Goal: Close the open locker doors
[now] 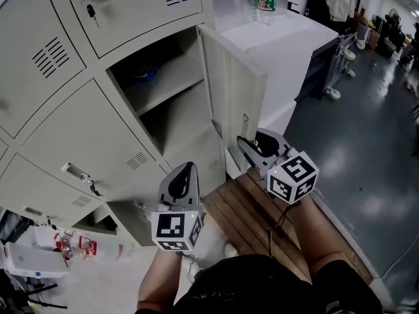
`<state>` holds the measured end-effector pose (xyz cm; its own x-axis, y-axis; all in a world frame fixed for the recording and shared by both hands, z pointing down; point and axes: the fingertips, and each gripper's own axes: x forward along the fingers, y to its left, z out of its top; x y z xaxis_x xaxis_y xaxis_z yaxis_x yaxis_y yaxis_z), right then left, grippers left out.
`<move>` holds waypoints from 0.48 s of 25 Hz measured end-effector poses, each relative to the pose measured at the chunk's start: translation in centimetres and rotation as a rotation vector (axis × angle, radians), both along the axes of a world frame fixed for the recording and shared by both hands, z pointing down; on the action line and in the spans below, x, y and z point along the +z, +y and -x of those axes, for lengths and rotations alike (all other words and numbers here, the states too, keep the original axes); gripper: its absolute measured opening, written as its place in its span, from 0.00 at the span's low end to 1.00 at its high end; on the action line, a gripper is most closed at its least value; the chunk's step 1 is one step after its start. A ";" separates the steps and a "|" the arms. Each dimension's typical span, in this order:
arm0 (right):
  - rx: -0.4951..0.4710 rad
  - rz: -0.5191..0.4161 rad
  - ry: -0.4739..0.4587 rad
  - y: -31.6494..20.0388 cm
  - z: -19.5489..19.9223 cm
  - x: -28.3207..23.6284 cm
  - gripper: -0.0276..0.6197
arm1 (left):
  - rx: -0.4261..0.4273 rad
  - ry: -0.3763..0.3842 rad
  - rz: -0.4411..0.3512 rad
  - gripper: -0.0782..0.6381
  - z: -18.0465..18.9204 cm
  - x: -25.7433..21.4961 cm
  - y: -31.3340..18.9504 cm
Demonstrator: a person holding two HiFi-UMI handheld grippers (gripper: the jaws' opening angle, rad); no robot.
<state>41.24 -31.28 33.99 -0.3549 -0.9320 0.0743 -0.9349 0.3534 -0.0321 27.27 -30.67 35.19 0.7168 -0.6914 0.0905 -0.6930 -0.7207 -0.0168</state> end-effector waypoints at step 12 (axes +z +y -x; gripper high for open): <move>0.013 -0.030 0.017 -1.2 5.8 -0.2 0.28 | -0.073 -0.012 0.002 0.11 3.5 0.1 -0.9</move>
<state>35.42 -32.45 33.78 -0.3418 -0.9383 0.0519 -0.9397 0.3420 -0.0058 23.81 -31.58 35.33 0.6632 -0.7417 0.1004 -0.7436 -0.6682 -0.0240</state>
